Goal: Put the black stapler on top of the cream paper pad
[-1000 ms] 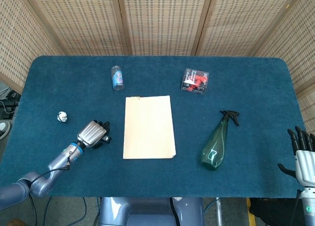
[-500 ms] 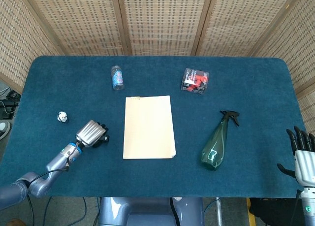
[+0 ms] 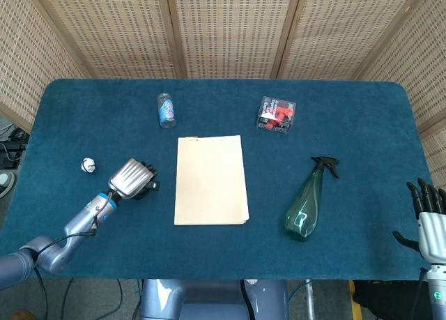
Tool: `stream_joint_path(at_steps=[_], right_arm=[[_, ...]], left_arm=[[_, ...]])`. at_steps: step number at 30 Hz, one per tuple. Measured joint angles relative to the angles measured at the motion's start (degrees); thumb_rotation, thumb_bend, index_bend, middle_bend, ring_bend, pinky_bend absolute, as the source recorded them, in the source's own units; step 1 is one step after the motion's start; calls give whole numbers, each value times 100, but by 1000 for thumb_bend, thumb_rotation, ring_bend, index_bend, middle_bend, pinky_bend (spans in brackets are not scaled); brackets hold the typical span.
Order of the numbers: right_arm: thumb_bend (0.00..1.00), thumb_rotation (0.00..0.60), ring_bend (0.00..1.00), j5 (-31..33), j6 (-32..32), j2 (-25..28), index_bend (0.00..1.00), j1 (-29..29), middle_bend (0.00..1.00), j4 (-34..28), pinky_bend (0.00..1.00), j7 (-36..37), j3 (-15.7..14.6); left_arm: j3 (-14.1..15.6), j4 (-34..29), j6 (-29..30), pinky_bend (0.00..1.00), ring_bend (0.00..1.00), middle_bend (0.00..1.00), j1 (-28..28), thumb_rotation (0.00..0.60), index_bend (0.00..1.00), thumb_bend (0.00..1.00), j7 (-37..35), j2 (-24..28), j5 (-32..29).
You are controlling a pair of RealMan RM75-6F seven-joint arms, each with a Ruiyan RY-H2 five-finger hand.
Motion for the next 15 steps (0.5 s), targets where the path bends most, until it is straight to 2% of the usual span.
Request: stream_joint_path(at_steps=[8,12,15], right_arm=[[0,600,0,214,-126,-22,0,35,0,101,0,-13,63],[0,600,0,424,-204,-33,0,38,0,211,0,-7,124],[0,600,0,582,-281,-37,0,40,0,305,0,27,173]], left_arm=[[-593,-49,-702,652,519,471,-781,600,693,602,690,-309,-1131],[-816,297,-1030,652,519,471,-1380,600,690,602,1129,-819,-1753],[-869,613,-1190,651,519,471,-1682,600,688,601,1294,-1179,-2039]])
